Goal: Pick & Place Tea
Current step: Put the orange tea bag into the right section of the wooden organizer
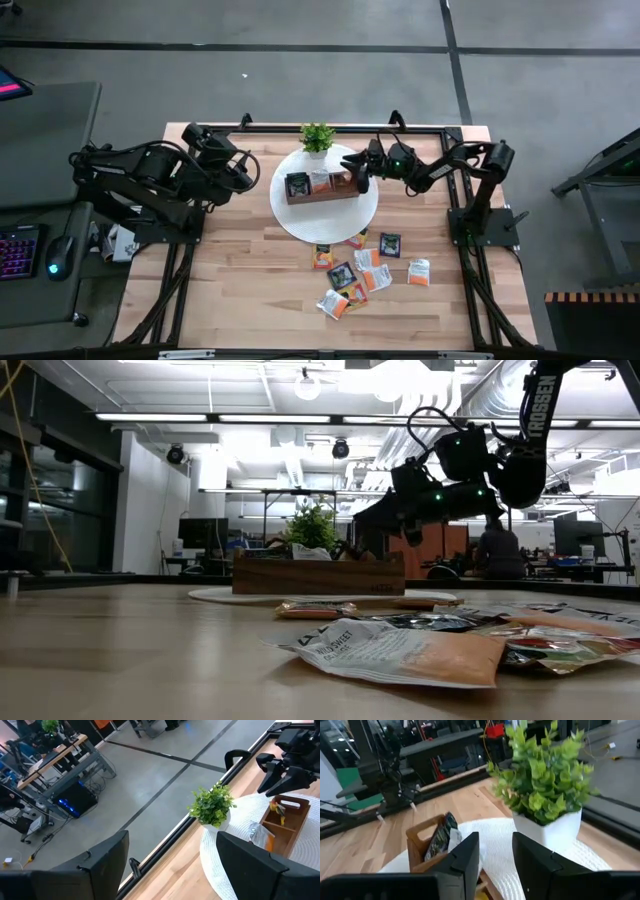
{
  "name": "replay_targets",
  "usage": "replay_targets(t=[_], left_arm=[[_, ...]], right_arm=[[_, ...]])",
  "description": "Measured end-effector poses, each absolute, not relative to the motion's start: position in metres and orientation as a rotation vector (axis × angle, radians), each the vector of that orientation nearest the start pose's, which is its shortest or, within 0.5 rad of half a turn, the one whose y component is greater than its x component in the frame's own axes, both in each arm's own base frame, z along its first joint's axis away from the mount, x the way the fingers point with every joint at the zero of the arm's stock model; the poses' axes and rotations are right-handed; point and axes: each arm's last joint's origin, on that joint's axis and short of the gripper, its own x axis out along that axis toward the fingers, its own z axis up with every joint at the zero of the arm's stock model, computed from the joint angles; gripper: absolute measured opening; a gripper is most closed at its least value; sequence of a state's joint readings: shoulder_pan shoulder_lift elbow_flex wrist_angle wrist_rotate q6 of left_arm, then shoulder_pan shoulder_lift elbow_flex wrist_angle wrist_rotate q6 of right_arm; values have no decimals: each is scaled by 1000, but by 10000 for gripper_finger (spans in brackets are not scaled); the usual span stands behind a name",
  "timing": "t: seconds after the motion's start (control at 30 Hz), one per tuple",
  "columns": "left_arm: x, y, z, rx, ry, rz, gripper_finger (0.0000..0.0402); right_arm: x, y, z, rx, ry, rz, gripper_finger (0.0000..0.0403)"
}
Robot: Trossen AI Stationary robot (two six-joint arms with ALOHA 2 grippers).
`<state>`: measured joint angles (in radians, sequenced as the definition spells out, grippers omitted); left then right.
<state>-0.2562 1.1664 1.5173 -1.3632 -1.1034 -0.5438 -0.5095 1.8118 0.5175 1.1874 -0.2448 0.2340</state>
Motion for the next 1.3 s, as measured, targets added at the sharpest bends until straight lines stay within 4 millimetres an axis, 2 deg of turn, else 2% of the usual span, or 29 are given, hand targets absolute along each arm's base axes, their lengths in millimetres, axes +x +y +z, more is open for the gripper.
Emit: replay_targets(t=[0.2,0.4,0.6,0.8,1.03,1.17,1.3], left_arm=[[169,-18,418,167,563,942,296],[170,-18,418,160,571,930,296],[170,-18,418,160,571,931,296],[169,-18,417,166,578,931,296],[168,-17,417,176,593,929,296],[168,-17,417,176,593,929,296],[168,-17,417,175,594,928,296]], right_arm=[[268,-142,138,296,-11,-267,114],[267,-138,146,299,32,-217,115],[279,-136,168,175,242,-194,115],[296,-139,203,17,541,-144,115],[306,-142,249,-191,760,-48,115],[305,-138,261,-309,865,-25,115],[304,-133,266,-341,934,-34,116]])
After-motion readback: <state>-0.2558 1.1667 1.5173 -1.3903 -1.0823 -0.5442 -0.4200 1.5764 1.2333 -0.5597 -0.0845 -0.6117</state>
